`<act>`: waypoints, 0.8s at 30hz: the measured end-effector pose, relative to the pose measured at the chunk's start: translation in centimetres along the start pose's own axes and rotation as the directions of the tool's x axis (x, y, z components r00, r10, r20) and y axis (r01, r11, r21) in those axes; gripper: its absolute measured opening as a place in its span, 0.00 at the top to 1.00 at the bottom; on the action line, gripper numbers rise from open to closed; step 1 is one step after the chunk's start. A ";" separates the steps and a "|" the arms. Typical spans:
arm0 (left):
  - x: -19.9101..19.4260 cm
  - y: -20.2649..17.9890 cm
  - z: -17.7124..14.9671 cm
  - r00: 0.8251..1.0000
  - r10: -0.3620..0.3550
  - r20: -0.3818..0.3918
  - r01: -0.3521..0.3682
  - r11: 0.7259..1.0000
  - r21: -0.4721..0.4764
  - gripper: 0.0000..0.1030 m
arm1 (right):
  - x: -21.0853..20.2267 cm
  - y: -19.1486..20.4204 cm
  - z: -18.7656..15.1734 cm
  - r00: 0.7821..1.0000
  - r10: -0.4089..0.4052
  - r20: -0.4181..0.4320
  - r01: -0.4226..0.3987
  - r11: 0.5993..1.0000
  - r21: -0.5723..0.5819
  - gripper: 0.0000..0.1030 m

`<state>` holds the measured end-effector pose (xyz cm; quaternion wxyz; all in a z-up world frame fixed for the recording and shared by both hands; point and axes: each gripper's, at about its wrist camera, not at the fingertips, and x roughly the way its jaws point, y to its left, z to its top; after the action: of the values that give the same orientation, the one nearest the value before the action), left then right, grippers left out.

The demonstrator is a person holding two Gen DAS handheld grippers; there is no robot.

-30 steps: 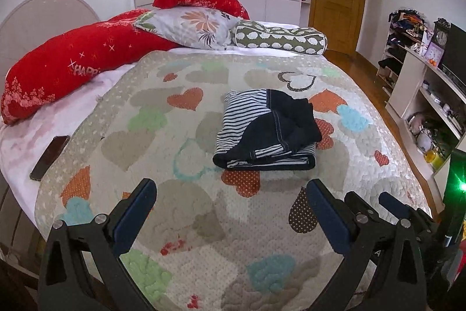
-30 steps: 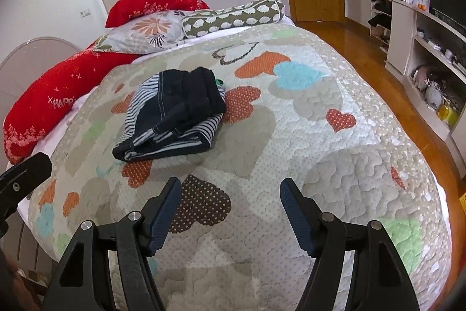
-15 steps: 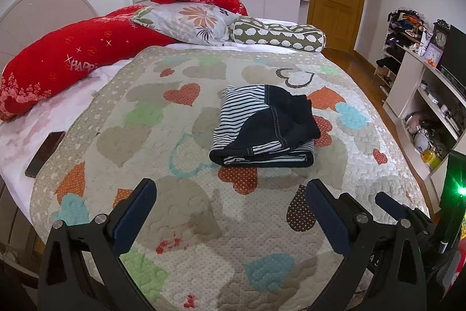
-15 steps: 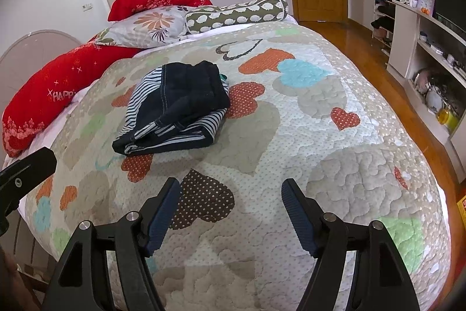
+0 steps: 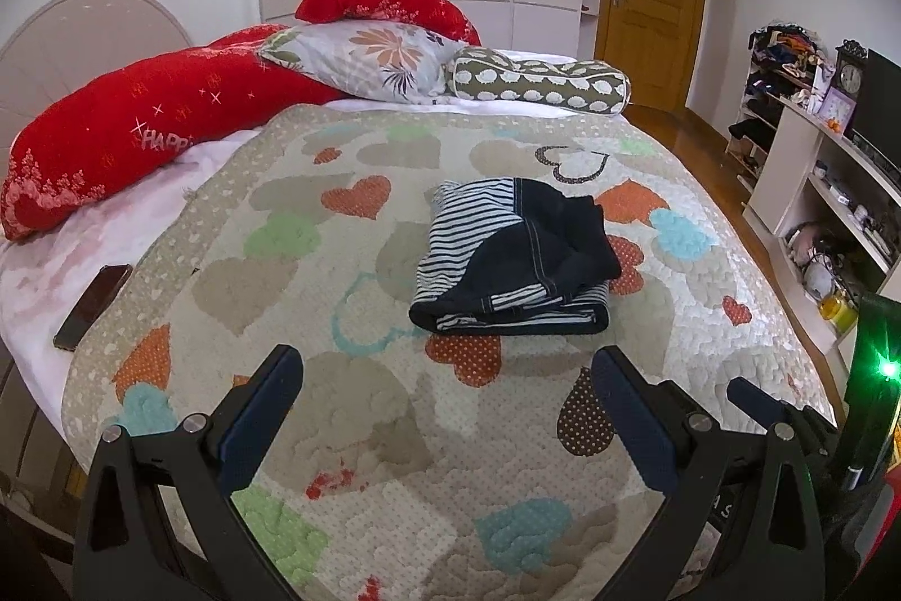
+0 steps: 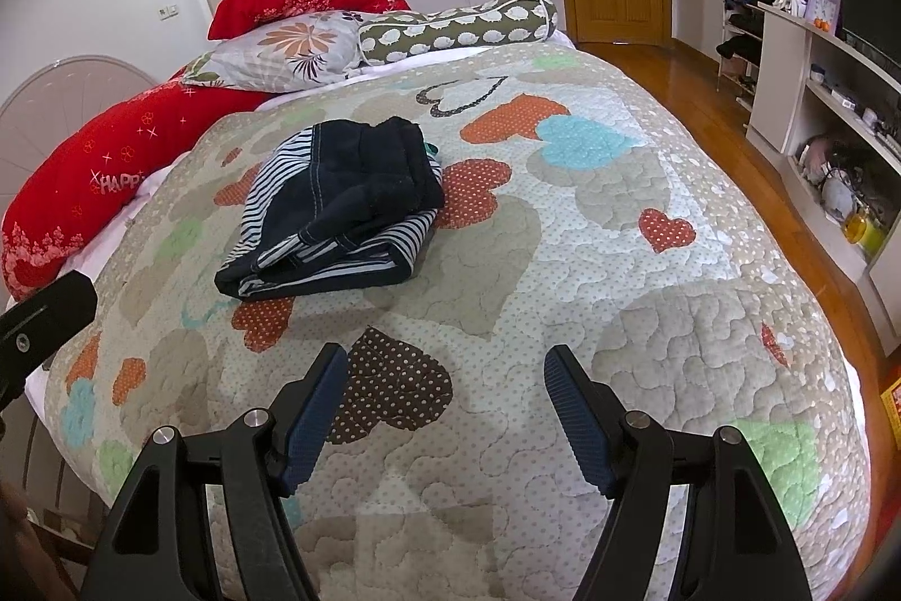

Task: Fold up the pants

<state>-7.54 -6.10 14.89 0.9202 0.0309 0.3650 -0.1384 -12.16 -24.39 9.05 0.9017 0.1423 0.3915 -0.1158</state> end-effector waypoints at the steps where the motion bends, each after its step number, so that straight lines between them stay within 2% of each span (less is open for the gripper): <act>1: 0.0 0.0 0.0 1.000 -0.002 -0.003 0.002 1.000 0.000 0.01 | 0.0 0.0 0.0 1.000 -0.001 -0.001 0.001 1.000 0.000 0.26; 24: 1.3 1.5 -0.3 0.997 -0.057 -0.049 0.054 0.997 -0.060 0.01 | 0.5 0.4 0.1 0.999 -0.033 -0.019 0.033 0.999 -0.009 0.26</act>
<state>-6.43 -4.93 13.70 0.9070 -0.0026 0.3926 -0.1523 -11.58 -24.07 8.81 0.8965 0.1328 0.4030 -0.1276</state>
